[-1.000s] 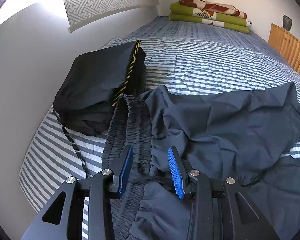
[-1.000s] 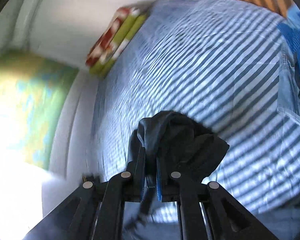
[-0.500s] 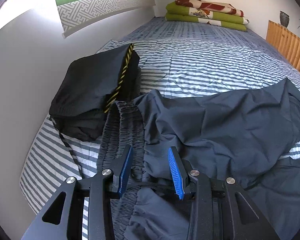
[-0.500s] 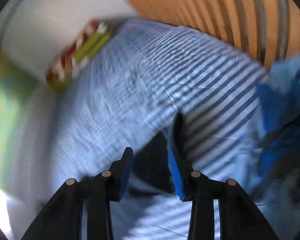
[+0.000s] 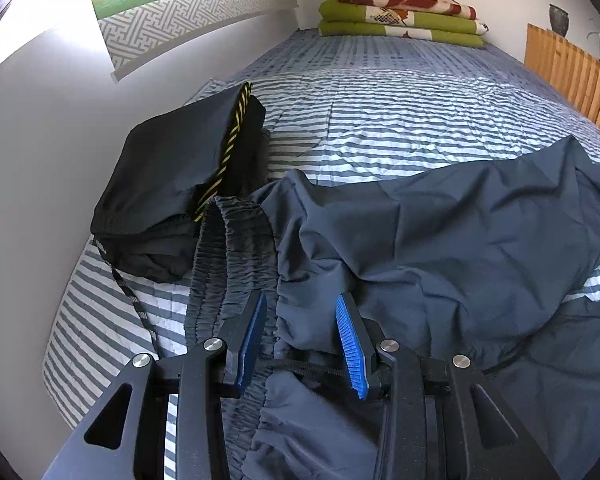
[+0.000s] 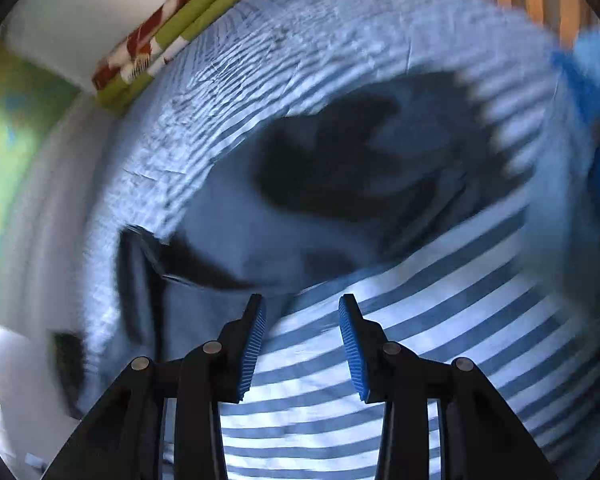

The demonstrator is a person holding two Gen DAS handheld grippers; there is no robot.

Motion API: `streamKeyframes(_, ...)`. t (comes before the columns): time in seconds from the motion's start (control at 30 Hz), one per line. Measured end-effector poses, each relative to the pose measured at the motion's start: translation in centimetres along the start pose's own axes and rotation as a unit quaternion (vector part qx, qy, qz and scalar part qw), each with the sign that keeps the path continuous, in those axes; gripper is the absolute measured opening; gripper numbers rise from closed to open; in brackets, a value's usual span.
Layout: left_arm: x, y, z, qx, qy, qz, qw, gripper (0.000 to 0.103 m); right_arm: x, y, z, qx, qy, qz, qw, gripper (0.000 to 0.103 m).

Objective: Organize objects

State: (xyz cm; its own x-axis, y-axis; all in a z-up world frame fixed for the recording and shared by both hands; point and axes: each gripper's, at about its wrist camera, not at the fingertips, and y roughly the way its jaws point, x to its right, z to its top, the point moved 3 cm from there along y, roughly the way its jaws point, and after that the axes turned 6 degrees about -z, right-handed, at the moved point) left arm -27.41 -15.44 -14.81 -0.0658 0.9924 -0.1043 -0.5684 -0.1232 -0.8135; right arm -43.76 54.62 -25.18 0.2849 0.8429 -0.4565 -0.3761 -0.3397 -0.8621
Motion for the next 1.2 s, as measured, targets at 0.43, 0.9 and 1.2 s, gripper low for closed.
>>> streamKeyframes(0.43,0.2,1.8,0.3,-0.008,0.005,-0.01,0.9999,0.039,-11.2,2.1,-5.3,0.097,-0.354,-0.191,0.91,0.036)
streamKeyframes(0.9,-3.6,1.3,0.1,0.009,-0.043,0.003,0.999,0.039,-17.0,1.2,4.7,0.205,-0.387,-0.395,0.808,0.002)
streamKeyframes(1.2,-13.4,-1.2,-0.8,0.011,-0.139,0.002,0.9903,0.046,-18.2,4.0,5.5,0.178,-0.384,-0.435,0.795,0.023)
